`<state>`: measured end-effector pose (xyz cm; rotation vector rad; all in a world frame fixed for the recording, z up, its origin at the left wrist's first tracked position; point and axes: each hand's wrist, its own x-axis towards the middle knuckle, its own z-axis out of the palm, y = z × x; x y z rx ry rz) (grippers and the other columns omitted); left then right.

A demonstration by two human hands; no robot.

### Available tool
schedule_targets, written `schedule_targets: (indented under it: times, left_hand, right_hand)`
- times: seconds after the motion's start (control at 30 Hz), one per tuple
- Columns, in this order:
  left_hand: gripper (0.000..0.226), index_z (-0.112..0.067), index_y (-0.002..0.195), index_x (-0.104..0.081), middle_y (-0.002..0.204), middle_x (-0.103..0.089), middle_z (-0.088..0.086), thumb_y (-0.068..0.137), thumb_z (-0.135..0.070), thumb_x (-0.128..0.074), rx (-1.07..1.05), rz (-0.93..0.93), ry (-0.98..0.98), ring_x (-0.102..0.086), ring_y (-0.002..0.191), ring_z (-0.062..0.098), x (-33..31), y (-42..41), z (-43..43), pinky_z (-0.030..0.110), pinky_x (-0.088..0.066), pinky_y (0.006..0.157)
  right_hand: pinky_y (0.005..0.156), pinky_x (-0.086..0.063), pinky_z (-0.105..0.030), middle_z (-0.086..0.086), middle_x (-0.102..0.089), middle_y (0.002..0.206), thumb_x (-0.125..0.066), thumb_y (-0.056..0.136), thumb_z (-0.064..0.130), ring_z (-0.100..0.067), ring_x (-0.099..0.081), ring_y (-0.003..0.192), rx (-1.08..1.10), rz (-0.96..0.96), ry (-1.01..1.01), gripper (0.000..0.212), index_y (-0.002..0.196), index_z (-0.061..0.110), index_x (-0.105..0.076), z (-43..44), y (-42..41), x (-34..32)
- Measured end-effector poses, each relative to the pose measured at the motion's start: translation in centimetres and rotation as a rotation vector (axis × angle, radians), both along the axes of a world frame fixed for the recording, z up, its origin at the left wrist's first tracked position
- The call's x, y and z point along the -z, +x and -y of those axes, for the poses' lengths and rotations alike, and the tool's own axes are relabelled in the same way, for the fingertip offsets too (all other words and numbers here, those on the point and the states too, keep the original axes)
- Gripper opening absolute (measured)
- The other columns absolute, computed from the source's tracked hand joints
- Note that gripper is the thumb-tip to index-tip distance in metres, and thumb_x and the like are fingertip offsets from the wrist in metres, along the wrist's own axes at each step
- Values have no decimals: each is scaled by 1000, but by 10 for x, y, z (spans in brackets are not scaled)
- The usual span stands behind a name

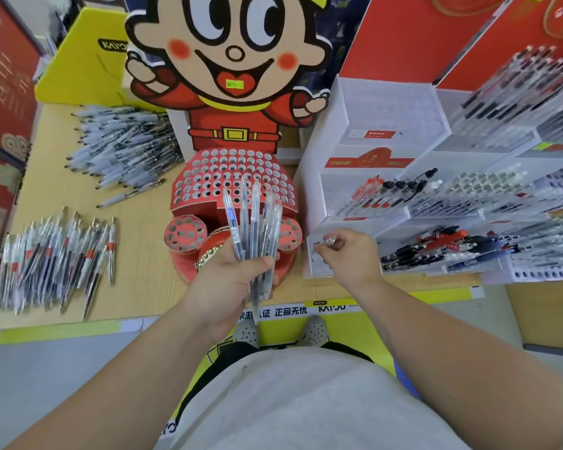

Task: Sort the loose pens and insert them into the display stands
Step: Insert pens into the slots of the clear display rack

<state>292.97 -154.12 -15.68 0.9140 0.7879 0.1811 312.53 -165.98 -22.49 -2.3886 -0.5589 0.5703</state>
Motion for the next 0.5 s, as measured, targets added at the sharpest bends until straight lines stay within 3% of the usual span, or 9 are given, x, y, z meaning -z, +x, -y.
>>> schedule_targets:
  times: [0.33, 0.5]
  left_hand:
    - [27, -6, 123, -60, 84, -64, 9, 97, -2, -60, 24, -53, -14, -63, 72, 20, 3, -2, 6, 32, -50, 62]
    - [25, -8, 120, -61, 83, -64, 9, 96, -1, -61, 54, -44, -26, -63, 72, 20, -2, 1, 10, 33, -51, 61]
  right_hand:
    - [70, -53, -33, 1, -70, 70, -83, 79, 24, -20, -68, 72, -50, 16, -54, 15, 80, 11, -75, -3, 0, 5]
    - [65, -50, -26, 5, -69, 74, -84, 77, 37, -12, -67, 68, 68, -76, -26, 23, 85, 24, -67, 9, -4, -16]
